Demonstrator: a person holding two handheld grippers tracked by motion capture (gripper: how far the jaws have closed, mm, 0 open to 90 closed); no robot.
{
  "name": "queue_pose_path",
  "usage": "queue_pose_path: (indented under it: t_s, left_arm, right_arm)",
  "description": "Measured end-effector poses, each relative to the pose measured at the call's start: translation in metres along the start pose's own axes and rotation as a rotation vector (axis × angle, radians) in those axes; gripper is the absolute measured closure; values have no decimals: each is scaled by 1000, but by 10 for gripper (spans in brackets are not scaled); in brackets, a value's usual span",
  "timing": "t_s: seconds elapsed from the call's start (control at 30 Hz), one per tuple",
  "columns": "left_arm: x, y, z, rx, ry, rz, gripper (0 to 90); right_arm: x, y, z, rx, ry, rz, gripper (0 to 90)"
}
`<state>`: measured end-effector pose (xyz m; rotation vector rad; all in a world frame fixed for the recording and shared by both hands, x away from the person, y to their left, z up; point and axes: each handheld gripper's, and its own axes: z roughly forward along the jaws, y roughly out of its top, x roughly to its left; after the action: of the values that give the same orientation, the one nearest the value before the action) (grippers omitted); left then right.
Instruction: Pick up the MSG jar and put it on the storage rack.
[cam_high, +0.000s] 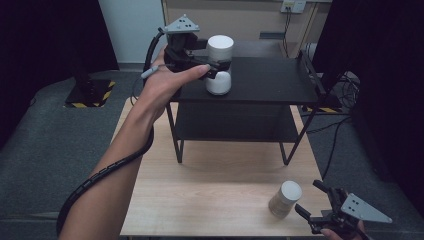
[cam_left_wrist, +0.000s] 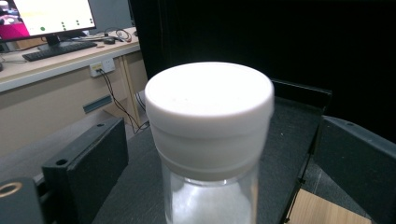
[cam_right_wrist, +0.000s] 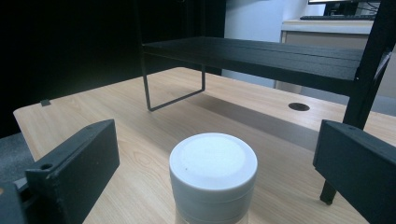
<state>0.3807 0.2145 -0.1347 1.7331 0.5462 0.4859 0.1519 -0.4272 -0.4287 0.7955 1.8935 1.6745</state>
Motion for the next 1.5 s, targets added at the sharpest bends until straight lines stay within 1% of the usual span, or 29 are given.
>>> queue_pose_path:
  t_s: [0.1,0.17,0.23,0.37,0.47,0.53,0.6,0.67,0.83,1.0,1.1,1.17,1.33,1.4,1.43,1.47,1.5]
  left_arm:
    - [-5,-3,-10,-20,12,-7,24]
    - [-10,-7,-19,-44,20,1,29]
    - [-13,-9,-25,-56,18,3,28]
    - [-21,-14,-39,-58,22,14,25]
    - [-26,-19,-48,-71,11,12,25]
    - [-30,-21,-54,-70,-1,26,25]
    - [-35,-26,-59,-85,-15,28,25]
    - [-40,-30,-62,-90,-19,30,25]
    - [-51,-42,-68,-95,-34,52,24]
    - [-59,-59,-70,-102,-43,44,25]
    - [-63,-72,-71,-109,-49,34,28]
    - [-68,-81,-71,-119,-45,32,35]
    - [-75,-98,-68,-112,-56,36,33]
    - [-80,-105,-68,-111,-54,39,33]
    - [-82,-109,-67,-111,-56,41,33]
    - [-86,-117,-67,-115,-59,39,33]
    - [-86,-117,-67,-115,-59,39,33]
  right_arm:
    - [0,0,0,-1,0,-2,9]
    - [1,1,0,-2,2,-4,10]
    - [1,1,0,-3,2,-7,10]
    - [0,1,-1,-6,0,-5,10]
    - [0,0,-1,-5,-2,-3,10]
    - [0,1,-1,-4,-2,-2,10]
    - [-1,1,-1,-4,-2,-4,10]
    - [0,1,-1,-6,-1,-3,9]
    - [-1,1,-2,-9,-2,-1,10]
    - [-1,0,-1,-7,-1,-1,10]
    - [-1,0,-1,-7,1,-3,10]
    - [0,0,0,-6,2,-2,10]
    - [0,1,0,-4,3,-8,10]
    - [0,1,-1,-5,1,-7,9]
    - [0,1,-1,-6,0,-6,9]
    - [0,1,-1,-5,0,-7,10]
    - [0,1,-1,-5,0,-7,10]
